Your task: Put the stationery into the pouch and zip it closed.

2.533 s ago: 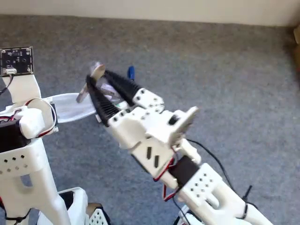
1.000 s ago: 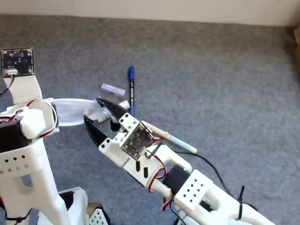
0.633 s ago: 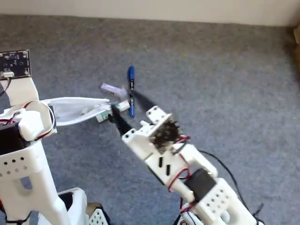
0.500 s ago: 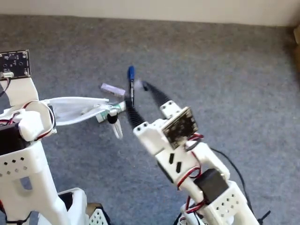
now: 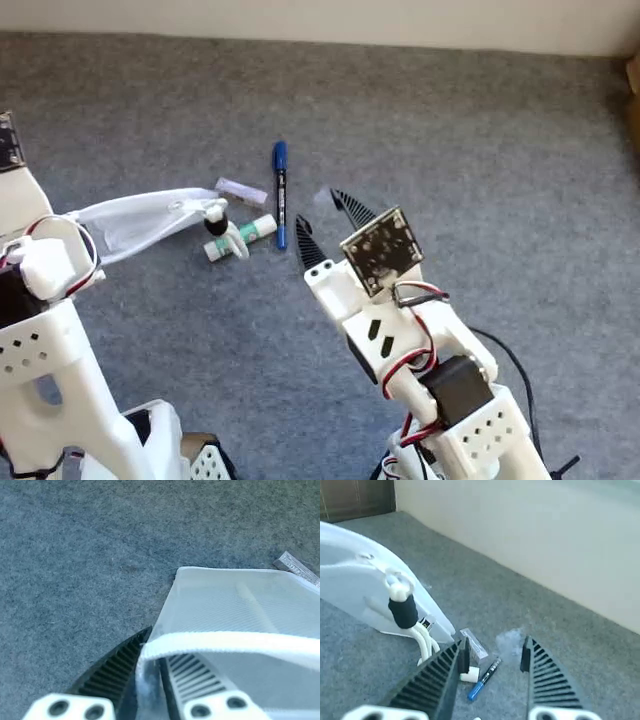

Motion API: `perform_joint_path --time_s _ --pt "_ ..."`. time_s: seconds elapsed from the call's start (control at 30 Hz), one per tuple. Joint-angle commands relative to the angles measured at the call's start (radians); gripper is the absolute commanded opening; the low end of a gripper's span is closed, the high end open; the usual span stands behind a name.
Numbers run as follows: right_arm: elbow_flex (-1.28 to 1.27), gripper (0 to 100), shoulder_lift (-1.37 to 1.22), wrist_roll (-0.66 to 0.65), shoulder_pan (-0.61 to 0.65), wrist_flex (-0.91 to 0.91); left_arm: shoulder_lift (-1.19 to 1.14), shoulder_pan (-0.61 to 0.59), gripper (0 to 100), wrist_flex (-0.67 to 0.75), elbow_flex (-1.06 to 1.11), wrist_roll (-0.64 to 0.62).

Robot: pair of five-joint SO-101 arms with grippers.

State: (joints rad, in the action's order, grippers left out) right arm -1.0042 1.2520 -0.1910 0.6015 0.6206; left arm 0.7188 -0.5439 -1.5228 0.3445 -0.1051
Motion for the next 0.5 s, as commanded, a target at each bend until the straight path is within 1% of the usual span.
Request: perform_joint_path --time_s 0.0,0.23,0.47 --pt "-0.004 16.6 -0.039 -0.008 -0.010 0.002 -0.013 -0.018 0 0.009 0.018 -0.023" --pt "0.004 16.6 -0.318 -0.008 -0.008 0.004 -0.013 -0.018 0 0.011 0.021 -0.023" --pt "0.028 16.6 -0.512 -0.014 0.007 0.002 -0.013 -0.018 0 0.011 0.021 -0.023"
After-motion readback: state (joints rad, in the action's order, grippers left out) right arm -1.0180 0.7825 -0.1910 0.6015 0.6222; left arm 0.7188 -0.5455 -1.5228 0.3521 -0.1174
